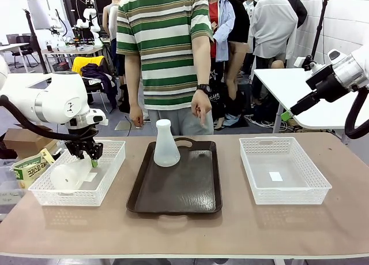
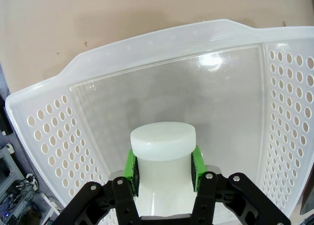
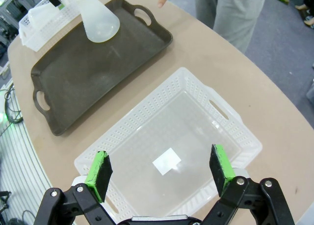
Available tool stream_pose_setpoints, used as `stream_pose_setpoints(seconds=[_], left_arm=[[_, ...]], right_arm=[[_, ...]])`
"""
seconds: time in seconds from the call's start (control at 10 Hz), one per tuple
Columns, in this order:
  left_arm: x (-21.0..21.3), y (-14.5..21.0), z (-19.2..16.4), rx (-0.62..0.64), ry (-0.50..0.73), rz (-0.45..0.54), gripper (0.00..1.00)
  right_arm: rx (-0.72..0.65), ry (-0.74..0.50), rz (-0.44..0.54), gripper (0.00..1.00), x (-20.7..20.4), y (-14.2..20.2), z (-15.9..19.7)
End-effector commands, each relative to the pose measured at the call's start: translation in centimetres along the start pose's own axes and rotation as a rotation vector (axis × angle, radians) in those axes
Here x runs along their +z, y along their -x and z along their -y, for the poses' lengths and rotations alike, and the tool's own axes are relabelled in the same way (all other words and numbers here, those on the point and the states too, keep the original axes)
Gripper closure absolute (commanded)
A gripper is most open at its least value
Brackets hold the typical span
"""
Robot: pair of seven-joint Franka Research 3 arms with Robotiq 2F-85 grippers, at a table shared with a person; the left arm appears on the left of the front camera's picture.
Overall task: Prepare the laboratory tools.
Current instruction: Place the picked Big flask upright in the Handle tray as directed by the person.
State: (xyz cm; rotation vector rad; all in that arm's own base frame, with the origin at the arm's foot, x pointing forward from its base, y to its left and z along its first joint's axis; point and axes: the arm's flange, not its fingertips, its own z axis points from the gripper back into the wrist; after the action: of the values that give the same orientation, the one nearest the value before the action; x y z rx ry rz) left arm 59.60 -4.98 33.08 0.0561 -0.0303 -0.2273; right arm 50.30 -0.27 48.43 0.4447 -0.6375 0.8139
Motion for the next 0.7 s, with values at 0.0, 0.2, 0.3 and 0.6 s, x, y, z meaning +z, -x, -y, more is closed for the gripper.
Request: stream_pose_setpoints(seconds=[0.0, 0.2, 0.3, 0.6], left_arm=[[0.0, -0.1, -0.1, 0.002, -0.002, -0.001, 1.0], [0.0, -0.1, -0.1, 0.002, -0.002, -0.001, 1.0], [0.0, 0.0, 0.0, 0.0, 0.0, 0.0, 1.0], [3.9, 1.3, -0.3, -0.11, 0.075, 0.109, 1.0]], right_arm=[[0.002, 0.012, -0.012, 0.0, -0.1, -0.2, -0.1], [0.002, 0.012, -0.012, 0.0, -0.1, -0.2, -0.1], [0.002, 0.012, -0.012, 0.0, -0.1, -0.2, -0.1], [0.002, 0.012, -0.012, 0.0, -0.1, -0.2, -0.1]])
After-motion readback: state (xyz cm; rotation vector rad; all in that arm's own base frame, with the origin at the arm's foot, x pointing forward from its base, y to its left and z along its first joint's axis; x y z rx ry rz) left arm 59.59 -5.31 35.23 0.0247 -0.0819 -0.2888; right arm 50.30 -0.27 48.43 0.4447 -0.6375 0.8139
